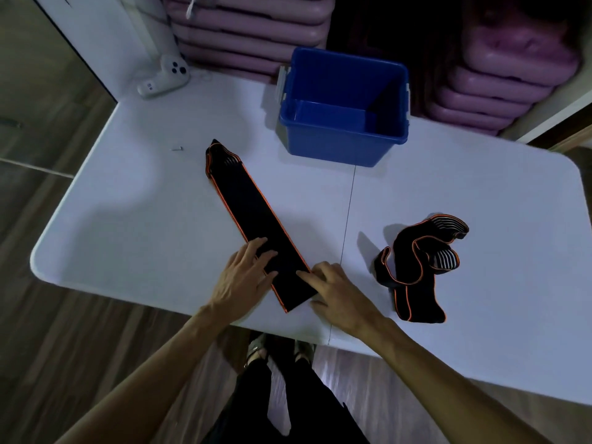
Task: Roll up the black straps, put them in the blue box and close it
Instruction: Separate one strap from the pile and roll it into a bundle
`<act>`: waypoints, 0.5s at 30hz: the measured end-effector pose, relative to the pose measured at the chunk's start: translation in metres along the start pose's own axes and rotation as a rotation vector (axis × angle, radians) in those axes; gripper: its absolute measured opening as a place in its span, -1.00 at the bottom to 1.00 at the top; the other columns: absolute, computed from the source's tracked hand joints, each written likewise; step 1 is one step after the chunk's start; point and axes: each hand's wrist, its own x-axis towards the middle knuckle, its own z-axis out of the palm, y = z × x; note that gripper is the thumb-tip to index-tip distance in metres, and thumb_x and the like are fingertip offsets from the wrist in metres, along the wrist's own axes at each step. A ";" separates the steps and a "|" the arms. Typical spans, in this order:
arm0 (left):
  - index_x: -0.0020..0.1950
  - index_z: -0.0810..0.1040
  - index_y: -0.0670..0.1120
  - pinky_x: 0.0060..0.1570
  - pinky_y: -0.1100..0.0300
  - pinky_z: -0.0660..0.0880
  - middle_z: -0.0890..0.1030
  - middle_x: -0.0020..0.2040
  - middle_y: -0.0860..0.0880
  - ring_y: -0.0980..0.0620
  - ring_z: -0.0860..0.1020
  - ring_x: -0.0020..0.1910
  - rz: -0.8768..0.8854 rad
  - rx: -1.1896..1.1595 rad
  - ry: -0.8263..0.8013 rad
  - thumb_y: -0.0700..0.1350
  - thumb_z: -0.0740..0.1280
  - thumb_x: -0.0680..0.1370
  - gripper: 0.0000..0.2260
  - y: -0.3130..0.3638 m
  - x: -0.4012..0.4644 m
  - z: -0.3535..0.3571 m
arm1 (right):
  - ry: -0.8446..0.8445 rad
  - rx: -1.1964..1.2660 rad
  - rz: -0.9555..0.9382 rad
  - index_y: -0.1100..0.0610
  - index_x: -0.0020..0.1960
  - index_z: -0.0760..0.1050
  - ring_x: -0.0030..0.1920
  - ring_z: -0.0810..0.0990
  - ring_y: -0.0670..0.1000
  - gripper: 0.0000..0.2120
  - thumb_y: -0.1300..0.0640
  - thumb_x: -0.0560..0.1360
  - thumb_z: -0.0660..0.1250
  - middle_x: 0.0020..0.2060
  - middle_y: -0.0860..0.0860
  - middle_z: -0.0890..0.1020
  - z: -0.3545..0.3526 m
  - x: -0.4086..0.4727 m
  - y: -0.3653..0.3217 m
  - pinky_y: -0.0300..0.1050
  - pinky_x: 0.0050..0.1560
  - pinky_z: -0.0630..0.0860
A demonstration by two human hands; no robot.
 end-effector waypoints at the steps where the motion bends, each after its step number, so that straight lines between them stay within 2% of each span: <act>1: 0.32 0.45 -0.07 0.27 -0.03 0.41 0.37 0.41 -0.14 -0.13 0.38 0.36 -0.002 0.020 -0.021 0.09 0.15 0.60 -0.62 -0.003 -0.001 0.001 | -0.010 -0.005 -0.029 0.09 0.47 0.29 0.19 0.37 0.14 -0.40 0.28 0.46 0.36 0.18 0.12 0.40 -0.001 0.001 0.001 -0.06 0.21 0.45; 4: 0.31 0.46 -0.07 0.28 -0.06 0.38 0.37 0.42 -0.18 -0.18 0.37 0.38 -0.026 0.051 -0.015 0.10 0.16 0.59 -0.62 -0.006 -0.005 -0.001 | -0.030 -0.017 -0.106 0.14 0.45 0.33 0.17 0.37 0.11 -0.44 0.28 0.48 0.36 0.14 0.13 0.43 -0.003 0.006 0.001 -0.05 0.19 0.45; 7: 0.27 0.50 -0.06 0.18 -0.08 0.45 0.42 0.37 -0.17 -0.15 0.38 0.33 -0.052 0.039 0.029 0.04 0.21 0.57 -0.67 -0.003 -0.012 -0.010 | -0.075 -0.037 -0.173 0.15 0.46 0.32 0.19 0.37 0.09 -0.45 0.22 0.50 0.36 0.16 0.12 0.45 0.000 0.011 -0.003 -0.03 0.18 0.48; 10: 0.19 0.56 -0.07 0.10 -0.09 0.51 0.50 0.31 -0.15 -0.15 0.46 0.28 0.024 0.016 0.080 0.00 0.18 0.60 -0.73 0.003 -0.030 -0.014 | -0.102 -0.118 -0.242 0.13 0.44 0.33 0.18 0.40 0.12 -0.42 0.12 0.47 0.41 0.17 0.12 0.46 0.003 0.014 -0.001 0.04 0.12 0.51; 12: 0.25 0.54 -0.08 0.22 -0.07 0.47 0.46 0.38 -0.15 -0.14 0.43 0.35 0.058 -0.009 0.052 0.10 0.20 0.59 -0.64 0.007 -0.048 -0.009 | -0.081 -0.169 -0.268 0.11 0.42 0.37 0.22 0.39 0.14 -0.42 0.04 0.45 0.43 0.25 0.12 0.44 0.001 0.016 0.004 0.08 0.12 0.52; 15: 0.45 0.34 -0.09 0.38 0.00 0.29 0.26 0.52 -0.13 -0.09 0.27 0.48 0.032 0.026 -0.059 0.32 0.26 0.47 -0.31 0.014 -0.066 0.001 | -0.053 -0.240 -0.341 0.07 0.38 0.38 0.40 0.29 0.15 -0.44 -0.07 0.45 0.41 0.46 0.11 0.30 -0.004 0.019 0.011 0.09 0.19 0.49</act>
